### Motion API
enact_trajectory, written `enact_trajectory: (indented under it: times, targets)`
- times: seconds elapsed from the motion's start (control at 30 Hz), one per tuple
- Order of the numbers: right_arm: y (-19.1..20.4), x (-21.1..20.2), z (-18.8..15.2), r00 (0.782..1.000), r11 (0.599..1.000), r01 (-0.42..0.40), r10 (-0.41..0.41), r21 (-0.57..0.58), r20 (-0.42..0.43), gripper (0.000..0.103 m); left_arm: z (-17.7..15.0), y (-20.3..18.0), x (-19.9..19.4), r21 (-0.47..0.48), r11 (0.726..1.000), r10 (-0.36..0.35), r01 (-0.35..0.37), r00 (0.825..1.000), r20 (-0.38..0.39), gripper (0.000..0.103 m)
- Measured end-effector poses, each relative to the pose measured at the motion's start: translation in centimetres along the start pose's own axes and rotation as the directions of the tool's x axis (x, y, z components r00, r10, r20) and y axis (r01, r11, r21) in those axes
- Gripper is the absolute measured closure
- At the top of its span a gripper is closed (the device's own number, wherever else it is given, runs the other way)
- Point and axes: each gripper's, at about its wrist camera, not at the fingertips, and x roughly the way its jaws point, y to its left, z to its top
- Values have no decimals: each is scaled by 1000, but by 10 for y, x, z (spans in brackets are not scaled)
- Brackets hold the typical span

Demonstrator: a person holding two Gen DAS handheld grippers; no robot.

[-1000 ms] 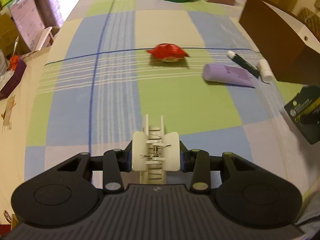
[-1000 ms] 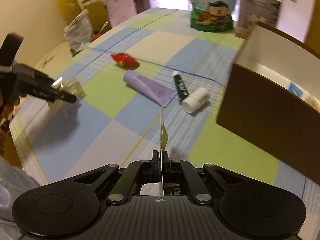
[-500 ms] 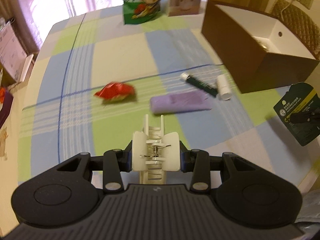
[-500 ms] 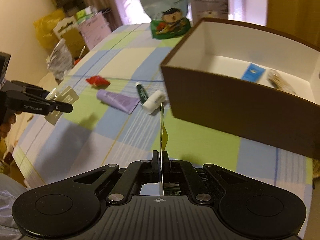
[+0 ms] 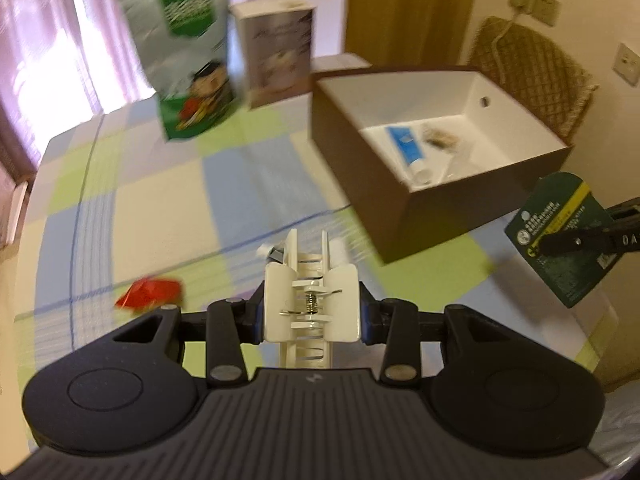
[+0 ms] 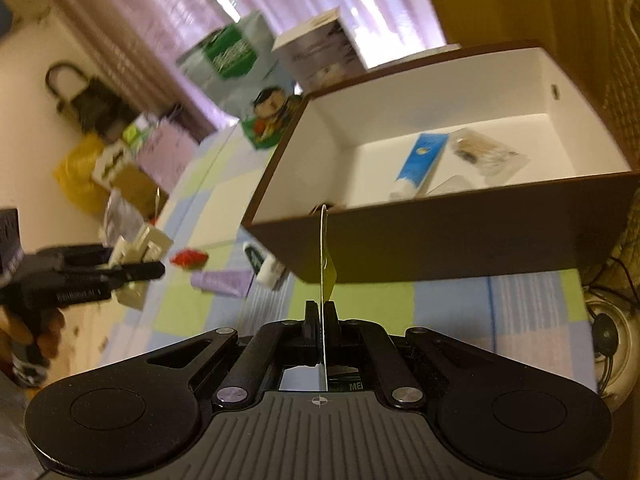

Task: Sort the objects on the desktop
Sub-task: 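Lift and carry the claw clip and lip balm card with both grippers toward the box, then open the left gripper to drop the claw clip while the right releases the card into the box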

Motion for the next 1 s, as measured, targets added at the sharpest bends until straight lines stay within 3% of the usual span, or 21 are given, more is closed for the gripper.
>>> enact_trajectory:
  times: [0.3,0.63,0.8,1.0]
  targets:
    - [-29,-38,42,995,997,-48,42,65,92,100,45,-44,10,113,992,-64,59,997,39,67]
    - [-37,-54,117,984,998,17,-5,-67,176,100,104,-78,33,240,969,-86,62,992,91,67]
    - [-53,-36,145,985,992,82,-66,-95,160,100,135,-84,50,268,961,-93,61,990,107,67]
    - [-72,0,154,984,977,164,-152,-139,91,100,156,-87,81,287,957,-76,52,994,76,67]
